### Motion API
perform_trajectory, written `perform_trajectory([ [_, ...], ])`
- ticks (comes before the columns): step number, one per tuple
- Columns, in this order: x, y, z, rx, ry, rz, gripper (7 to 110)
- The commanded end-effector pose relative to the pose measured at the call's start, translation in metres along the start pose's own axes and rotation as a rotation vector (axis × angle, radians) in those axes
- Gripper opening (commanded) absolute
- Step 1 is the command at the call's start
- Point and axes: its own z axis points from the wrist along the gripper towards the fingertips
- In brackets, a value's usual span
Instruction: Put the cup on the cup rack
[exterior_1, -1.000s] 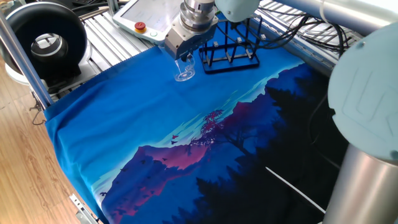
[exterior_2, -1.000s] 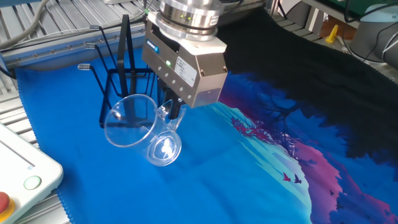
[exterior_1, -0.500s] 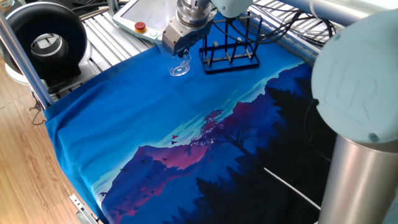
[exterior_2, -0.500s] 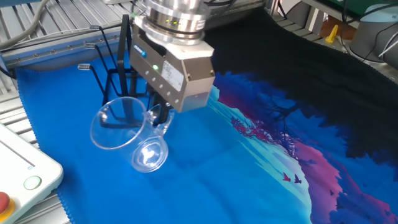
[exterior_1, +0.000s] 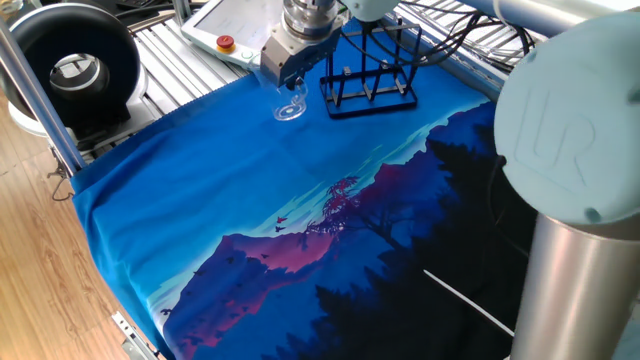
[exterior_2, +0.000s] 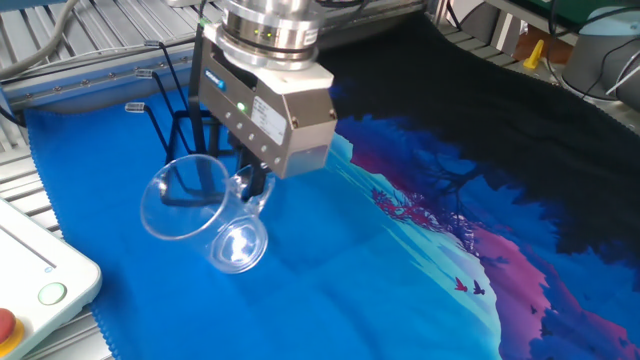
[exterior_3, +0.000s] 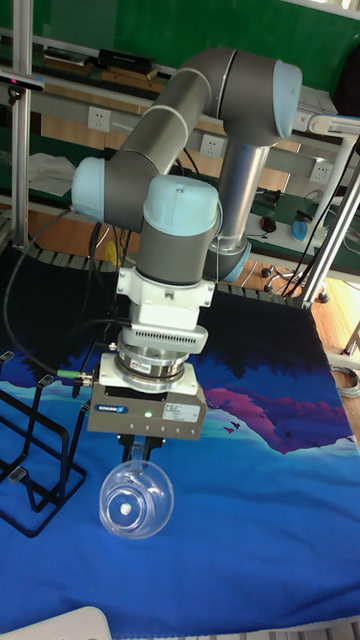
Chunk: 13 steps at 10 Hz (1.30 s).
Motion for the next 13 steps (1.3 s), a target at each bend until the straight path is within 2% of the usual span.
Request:
perform_trajectory([
  [1, 0.037, 0.002, -0.013, 0.027, 0.082, 0.061, 7],
  [3, 0.061, 0.01, -0.02, 0.016, 0.085, 0.084, 7],
  [5, 0.076, 0.012, -0.024, 0.013, 0.08, 0.089, 7],
  [7, 0.09, 0.014, -0.019, 0.0, 0.069, 0.097, 7],
  [11, 0.102, 0.013, -0.009, 0.003, 0.051, 0.105, 7],
  [13, 0.103, 0.014, -0.007, 0.003, 0.051, 0.094, 7],
])
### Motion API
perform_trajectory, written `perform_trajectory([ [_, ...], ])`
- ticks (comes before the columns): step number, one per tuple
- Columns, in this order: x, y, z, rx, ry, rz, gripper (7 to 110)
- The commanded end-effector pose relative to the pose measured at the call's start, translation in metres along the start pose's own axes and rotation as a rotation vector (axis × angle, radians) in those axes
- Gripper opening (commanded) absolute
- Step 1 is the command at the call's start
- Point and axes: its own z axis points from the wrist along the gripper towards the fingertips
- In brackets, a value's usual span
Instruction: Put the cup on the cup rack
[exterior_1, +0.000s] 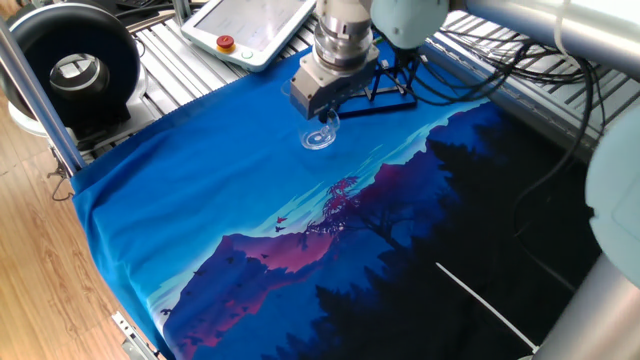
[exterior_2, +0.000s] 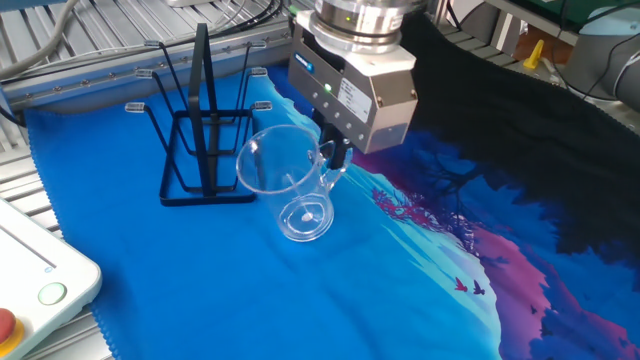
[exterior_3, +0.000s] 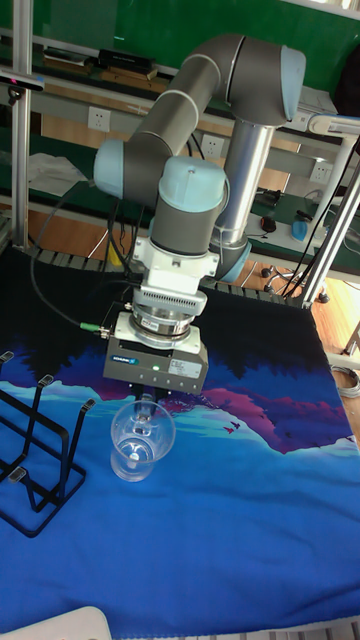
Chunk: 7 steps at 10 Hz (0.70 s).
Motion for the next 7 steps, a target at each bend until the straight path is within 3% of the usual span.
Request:
perform_trajectory([
  [1, 0.005, 0.001, 0.006, -0.006, -0.003, -0.004, 7],
  [4, -0.004, -0.002, 0.014, 0.001, -0.018, -0.007, 7],
  [7, -0.008, 0.003, 0.017, -0.022, -0.031, -0.046, 7],
])
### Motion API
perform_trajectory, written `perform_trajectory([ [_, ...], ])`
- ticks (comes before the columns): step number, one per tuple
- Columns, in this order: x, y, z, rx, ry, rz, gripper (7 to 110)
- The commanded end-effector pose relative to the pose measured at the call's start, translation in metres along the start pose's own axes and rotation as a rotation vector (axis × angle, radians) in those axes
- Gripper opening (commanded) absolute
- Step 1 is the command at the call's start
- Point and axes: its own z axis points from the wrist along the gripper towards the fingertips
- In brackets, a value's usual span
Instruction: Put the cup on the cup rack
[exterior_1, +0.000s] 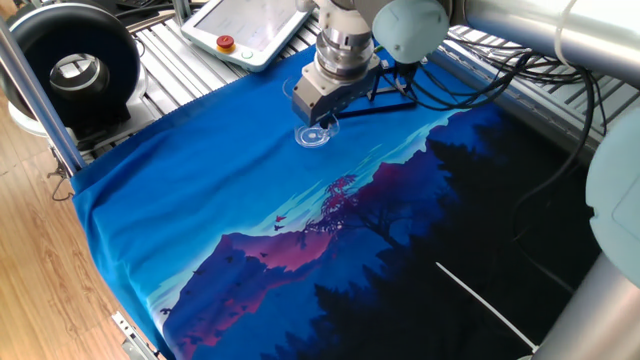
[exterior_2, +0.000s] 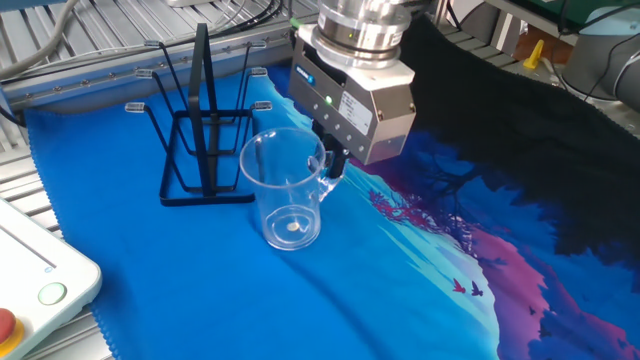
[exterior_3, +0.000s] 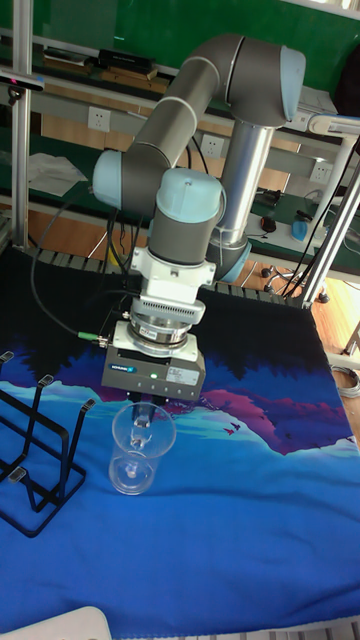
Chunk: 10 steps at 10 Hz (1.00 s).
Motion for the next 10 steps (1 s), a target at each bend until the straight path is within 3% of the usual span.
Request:
perform_trajectory([
  [1, -0.005, 0.004, 0.003, -0.025, -0.013, -0.02, 22],
  [3, -0.003, 0.008, 0.002, -0.038, -0.006, -0.031, 22],
  [4, -0.001, 0.007, 0.002, -0.037, -0.001, -0.031, 44],
  [10, 0.026, 0.008, 0.004, -0.022, 0.082, -0.015, 44],
])
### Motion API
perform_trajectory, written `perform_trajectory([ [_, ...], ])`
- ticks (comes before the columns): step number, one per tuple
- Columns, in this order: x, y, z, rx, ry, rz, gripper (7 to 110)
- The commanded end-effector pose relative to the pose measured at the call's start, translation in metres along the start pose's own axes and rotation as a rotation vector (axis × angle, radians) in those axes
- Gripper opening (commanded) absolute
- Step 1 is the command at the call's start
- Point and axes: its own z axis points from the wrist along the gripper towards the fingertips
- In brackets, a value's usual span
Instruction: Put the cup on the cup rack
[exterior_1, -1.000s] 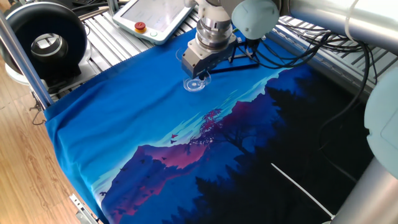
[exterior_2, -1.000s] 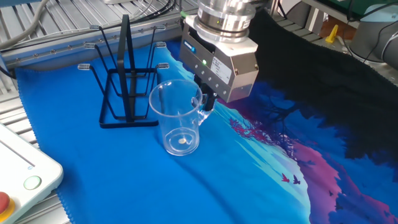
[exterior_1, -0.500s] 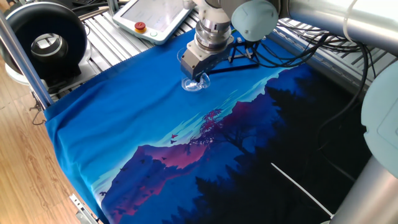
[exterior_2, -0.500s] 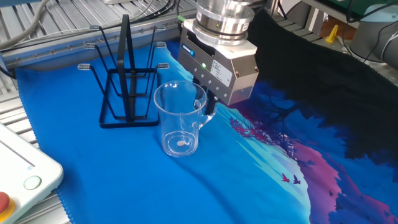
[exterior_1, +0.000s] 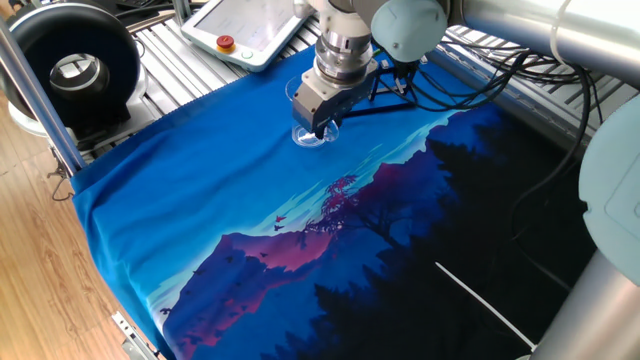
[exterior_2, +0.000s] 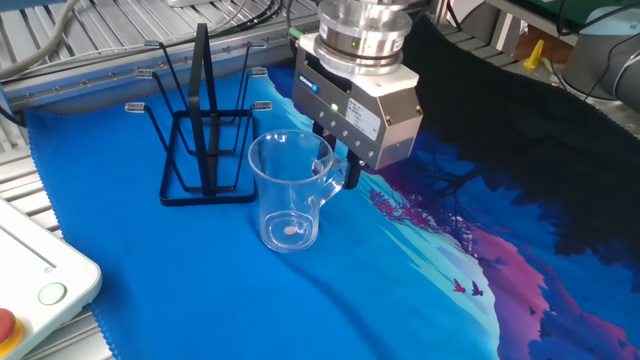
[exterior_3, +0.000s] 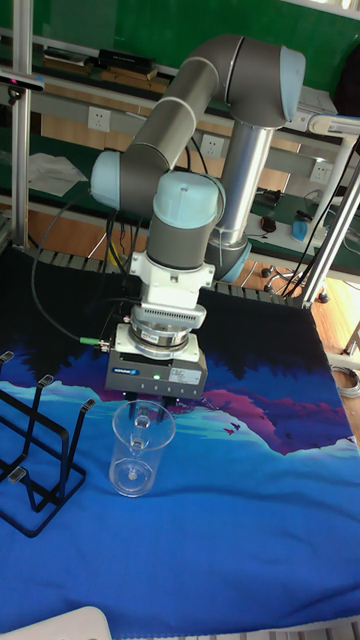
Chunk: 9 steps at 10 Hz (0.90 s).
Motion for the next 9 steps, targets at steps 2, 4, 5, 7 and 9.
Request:
perform_trajectory([
  [2, 0.009, 0.003, -0.006, -0.003, 0.02, 0.009, 44],
  [4, -0.004, 0.008, -0.006, -0.025, -0.03, 0.009, 44],
  [5, -0.003, 0.006, -0.007, -0.017, -0.029, 0.007, 44],
  [7, -0.016, 0.01, -0.007, -0.019, -0.031, 0.021, 44],
  [9, -0.021, 0.013, -0.008, -0.03, -0.05, 0.005, 44],
])
